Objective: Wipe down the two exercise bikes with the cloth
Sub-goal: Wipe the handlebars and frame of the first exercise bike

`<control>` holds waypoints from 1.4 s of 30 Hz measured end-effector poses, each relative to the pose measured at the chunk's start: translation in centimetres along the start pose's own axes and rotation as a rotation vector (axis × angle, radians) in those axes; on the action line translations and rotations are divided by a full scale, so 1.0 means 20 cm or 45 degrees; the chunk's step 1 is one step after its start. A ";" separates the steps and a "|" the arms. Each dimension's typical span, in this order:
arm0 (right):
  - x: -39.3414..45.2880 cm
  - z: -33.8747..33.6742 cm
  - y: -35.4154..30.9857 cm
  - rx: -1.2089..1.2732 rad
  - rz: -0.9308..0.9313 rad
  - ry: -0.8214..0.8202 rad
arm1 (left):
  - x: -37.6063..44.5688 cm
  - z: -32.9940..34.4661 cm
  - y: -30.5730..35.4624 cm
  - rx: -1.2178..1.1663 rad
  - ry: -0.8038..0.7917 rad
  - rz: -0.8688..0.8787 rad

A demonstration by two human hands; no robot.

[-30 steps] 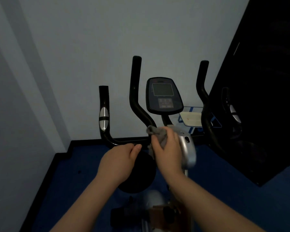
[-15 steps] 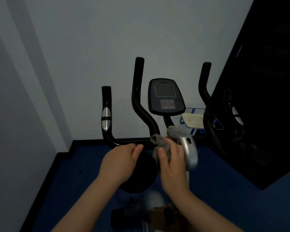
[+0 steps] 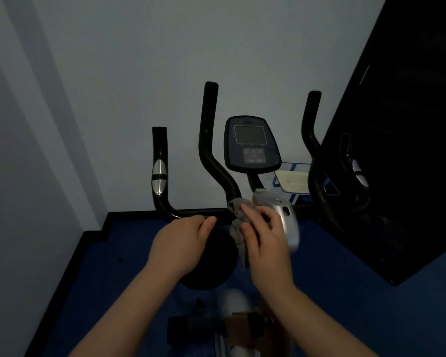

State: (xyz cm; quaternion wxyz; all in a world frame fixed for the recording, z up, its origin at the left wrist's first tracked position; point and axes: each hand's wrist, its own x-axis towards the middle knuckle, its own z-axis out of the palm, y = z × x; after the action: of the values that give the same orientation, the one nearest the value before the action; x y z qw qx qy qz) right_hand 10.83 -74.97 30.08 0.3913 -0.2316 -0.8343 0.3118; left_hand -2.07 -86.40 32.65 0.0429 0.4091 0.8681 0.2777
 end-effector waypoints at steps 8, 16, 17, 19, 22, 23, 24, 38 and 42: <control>0.12 -0.08 0.02 -0.040 -0.034 -0.316 | 0.00 0.00 0.00 -0.019 -0.002 -0.005; 0.25 0.01 -0.05 -0.094 -0.062 -0.074 | 0.00 0.00 0.00 -0.011 -0.008 -0.001; 0.28 0.03 -0.07 -0.081 -0.037 -0.042 | 0.00 -0.01 0.00 -0.011 -0.016 0.001; 0.29 0.06 -0.09 -0.059 -0.003 0.001 | 0.00 -0.01 0.00 -0.002 -0.021 0.004; 0.16 0.07 -0.04 -0.033 -0.059 -0.004 | 0.00 0.00 0.00 0.009 -0.030 -0.005; 0.14 0.05 -0.03 -0.034 -0.082 -0.042 | 0.00 0.00 0.01 0.015 -0.030 -0.007; 0.15 0.04 -0.02 -0.041 -0.100 -0.086 | 0.00 0.00 0.01 0.020 -0.027 -0.006; 0.30 0.12 -0.04 -0.020 -0.041 -0.023 | 0.00 -0.01 0.01 -0.003 -0.034 -0.015; 0.13 0.14 -0.02 -0.004 -0.035 0.079 | -0.01 -0.01 0.02 -0.018 -0.025 -0.004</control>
State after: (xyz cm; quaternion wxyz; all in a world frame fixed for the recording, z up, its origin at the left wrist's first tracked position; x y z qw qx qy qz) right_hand 7.06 -74.62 30.27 0.4210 -0.2302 -0.8254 0.2976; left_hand -1.80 -86.47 32.99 0.0546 0.4103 0.8663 0.2798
